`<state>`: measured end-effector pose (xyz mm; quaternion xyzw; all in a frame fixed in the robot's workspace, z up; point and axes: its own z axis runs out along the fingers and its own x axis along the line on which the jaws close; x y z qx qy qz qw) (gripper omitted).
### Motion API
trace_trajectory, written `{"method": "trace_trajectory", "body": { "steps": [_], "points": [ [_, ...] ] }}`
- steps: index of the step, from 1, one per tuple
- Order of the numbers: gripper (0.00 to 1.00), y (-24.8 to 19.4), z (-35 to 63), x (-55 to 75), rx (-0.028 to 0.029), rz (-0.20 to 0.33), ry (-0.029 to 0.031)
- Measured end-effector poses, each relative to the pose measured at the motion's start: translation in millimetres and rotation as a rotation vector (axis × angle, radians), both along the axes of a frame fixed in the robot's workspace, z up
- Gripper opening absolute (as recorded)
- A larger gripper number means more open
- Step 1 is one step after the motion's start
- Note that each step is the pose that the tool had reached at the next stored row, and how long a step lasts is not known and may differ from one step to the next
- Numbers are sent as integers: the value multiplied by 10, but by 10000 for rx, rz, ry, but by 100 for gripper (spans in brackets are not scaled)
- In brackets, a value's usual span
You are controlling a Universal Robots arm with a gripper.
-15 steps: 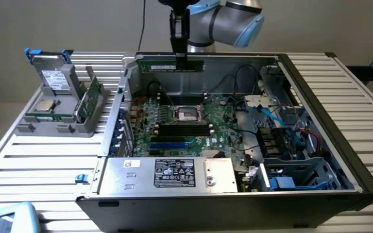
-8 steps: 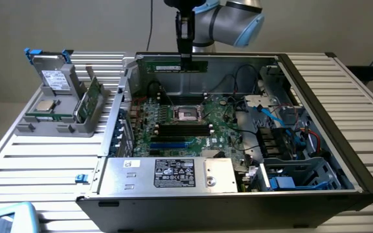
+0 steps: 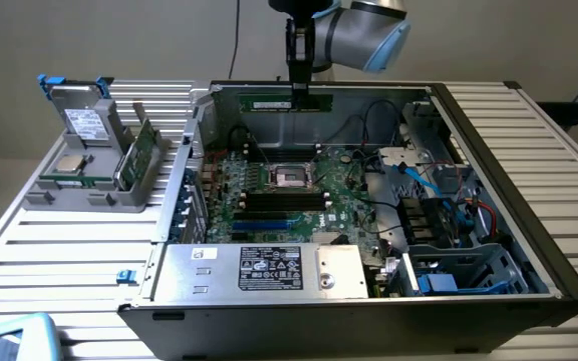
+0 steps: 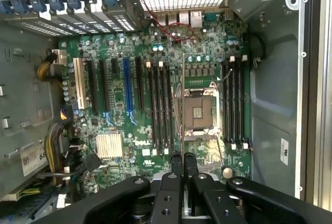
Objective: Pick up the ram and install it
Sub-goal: 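Pick up the ram and move it above insertion slot, then insert the ram into the slot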
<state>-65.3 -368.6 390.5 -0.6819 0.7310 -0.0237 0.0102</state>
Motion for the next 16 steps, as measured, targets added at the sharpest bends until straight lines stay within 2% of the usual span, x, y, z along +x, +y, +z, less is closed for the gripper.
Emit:
{"method": "trace_trajectory", "body": {
  "steps": [12, 16],
  "points": [
    [13, 0, -3, 6, 1, 2, 0],
    [13, 0, -32, 6, 0, -1, 0]
  ]
}}
